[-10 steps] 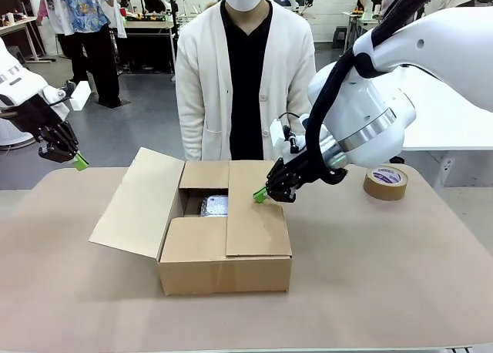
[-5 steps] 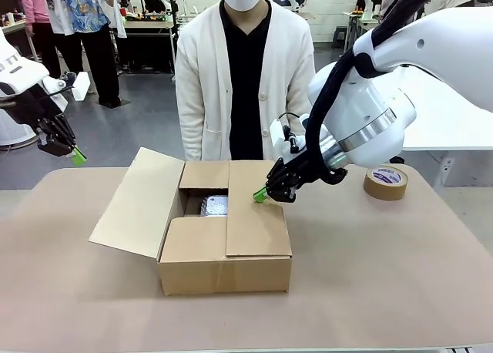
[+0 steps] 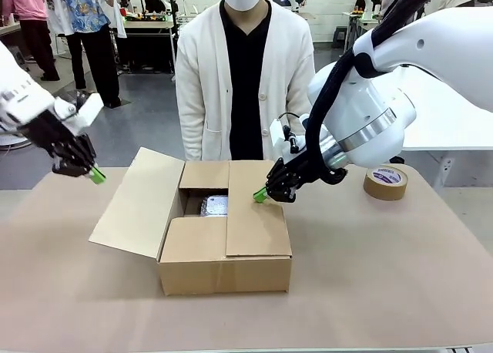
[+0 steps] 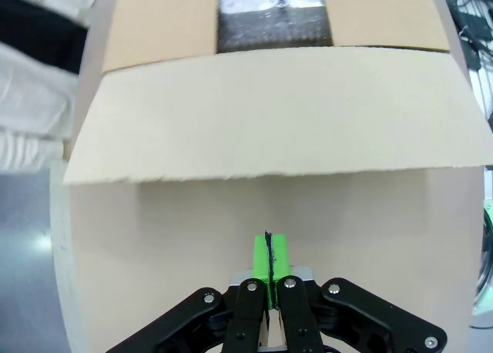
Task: Wrap the clocks to prevent damage.
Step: Push the left (or right) flap of the Package Box to close it.
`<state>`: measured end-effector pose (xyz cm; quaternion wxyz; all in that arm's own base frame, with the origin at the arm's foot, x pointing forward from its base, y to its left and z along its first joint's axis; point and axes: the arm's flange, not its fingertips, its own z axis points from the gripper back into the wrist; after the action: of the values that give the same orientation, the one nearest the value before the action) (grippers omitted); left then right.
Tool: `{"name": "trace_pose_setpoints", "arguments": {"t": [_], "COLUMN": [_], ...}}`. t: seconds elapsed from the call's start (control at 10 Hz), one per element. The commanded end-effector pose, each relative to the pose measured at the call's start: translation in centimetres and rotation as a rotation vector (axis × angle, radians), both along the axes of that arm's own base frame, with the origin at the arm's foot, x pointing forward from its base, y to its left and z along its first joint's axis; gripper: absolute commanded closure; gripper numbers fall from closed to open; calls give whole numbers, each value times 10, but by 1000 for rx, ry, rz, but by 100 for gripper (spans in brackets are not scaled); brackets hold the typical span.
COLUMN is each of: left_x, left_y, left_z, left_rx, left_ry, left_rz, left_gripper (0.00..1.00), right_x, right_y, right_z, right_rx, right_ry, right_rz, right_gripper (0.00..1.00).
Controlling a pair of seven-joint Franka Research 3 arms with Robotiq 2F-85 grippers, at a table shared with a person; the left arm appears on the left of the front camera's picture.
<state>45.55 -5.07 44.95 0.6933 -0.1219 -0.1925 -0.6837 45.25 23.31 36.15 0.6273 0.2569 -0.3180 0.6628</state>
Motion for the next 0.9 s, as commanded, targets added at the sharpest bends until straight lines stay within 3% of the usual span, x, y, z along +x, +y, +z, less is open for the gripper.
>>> {"name": "trace_pose_setpoints", "arguments": {"t": [0.0,0.2,0.5,0.8], "left_x": [-4,0,6,5], "left_y": [2,2,-2,-4], "left_z": [-38,-60,-86,-84], "left_rx": [-118,-170,-308,-426], "left_ry": [-20,5,87,155], "left_rz": [-125,-184,-22,58], "left_gripper": [99,99,99,99], "right_x": [-1,-1,-1,-1], "right_y": [0,0,0,0], "right_z": [-6,-6,-6,-6], "right_rx": [3,3,3,3], "right_ry": [10,10,10,10], "right_rz": [-9,-9,-9,-9], "right_gripper": [99,99,99,99]}}
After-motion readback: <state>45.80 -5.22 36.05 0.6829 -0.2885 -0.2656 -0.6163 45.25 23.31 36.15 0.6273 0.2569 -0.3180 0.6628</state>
